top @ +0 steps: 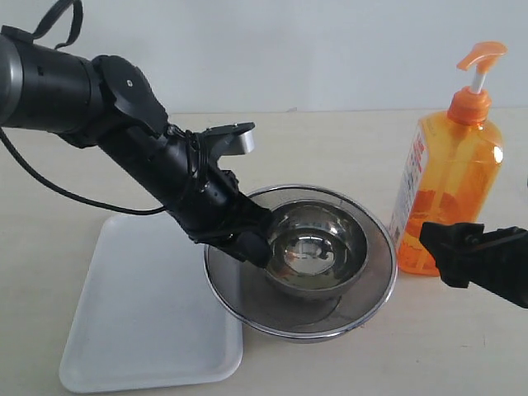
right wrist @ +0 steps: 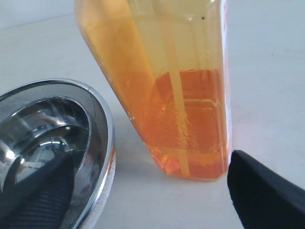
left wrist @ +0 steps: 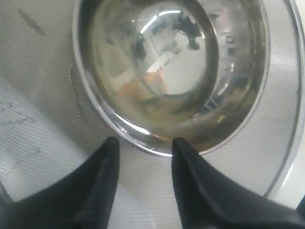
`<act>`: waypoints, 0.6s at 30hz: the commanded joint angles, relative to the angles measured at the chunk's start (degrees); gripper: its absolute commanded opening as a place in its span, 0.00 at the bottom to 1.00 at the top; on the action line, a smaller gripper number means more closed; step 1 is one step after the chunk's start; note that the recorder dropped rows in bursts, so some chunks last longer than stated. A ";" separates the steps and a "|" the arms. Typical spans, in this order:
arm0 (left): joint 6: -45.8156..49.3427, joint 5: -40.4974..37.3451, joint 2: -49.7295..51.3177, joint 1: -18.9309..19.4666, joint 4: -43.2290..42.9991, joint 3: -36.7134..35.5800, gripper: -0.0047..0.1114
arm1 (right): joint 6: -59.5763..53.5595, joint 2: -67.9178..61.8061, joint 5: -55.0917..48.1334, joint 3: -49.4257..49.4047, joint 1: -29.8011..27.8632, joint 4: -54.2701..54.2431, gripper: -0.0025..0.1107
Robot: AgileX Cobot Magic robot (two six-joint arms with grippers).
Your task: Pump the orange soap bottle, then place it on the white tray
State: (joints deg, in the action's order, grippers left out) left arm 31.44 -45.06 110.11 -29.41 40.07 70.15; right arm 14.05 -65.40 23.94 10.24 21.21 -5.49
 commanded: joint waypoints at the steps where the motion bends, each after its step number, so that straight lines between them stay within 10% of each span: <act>1: -0.75 3.18 2.05 -1.95 1.58 0.30 0.34 | 0.01 0.19 0.63 -0.35 -0.12 0.09 0.71; 18: 0.49 5.08 2.35 -2.43 5.97 1.86 0.34 | 0.19 0.19 0.63 -0.35 -0.12 0.09 0.71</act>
State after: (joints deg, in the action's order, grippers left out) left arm 31.48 -40.19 112.48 -31.38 44.93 71.55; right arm 14.20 -65.40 23.94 10.24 21.21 -5.49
